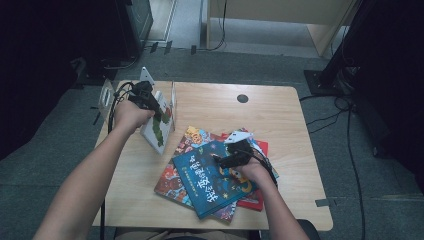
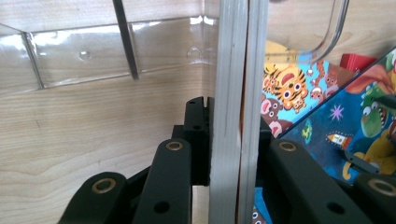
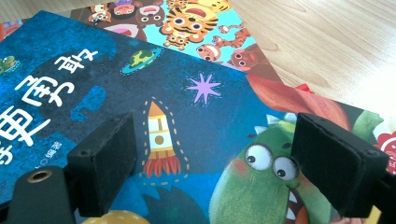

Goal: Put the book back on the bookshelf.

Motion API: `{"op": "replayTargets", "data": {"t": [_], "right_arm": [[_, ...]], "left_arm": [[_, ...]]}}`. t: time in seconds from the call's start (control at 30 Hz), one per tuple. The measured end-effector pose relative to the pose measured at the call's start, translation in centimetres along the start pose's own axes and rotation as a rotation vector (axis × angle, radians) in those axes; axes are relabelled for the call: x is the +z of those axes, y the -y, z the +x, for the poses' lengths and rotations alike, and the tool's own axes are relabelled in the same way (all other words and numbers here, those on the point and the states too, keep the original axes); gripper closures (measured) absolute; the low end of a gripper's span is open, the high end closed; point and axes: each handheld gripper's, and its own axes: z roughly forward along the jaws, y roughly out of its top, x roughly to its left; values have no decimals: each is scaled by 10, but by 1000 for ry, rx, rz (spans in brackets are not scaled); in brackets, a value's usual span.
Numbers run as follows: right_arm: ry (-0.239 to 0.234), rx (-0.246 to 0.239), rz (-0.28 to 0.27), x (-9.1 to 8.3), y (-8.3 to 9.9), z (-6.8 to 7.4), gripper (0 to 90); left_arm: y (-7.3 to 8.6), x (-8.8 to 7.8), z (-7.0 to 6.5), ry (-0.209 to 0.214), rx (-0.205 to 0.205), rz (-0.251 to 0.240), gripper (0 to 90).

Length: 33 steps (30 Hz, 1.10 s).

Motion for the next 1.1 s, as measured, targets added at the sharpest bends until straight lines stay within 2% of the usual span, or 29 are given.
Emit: {"op": "replayTargets", "data": {"t": [0.33,0.6,1.1], "right_arm": [[1,1,-1,0,0,0,138],[1,0,-4,0,0,0,140],[1,2,-3,0,0,0,141]], "left_arm": [[-10,0,-3,-8,-5,-10,778],[-16,0,-4,-35,-11,-11,778],[-25,3,-4,-39,-41,-32,777]]}}
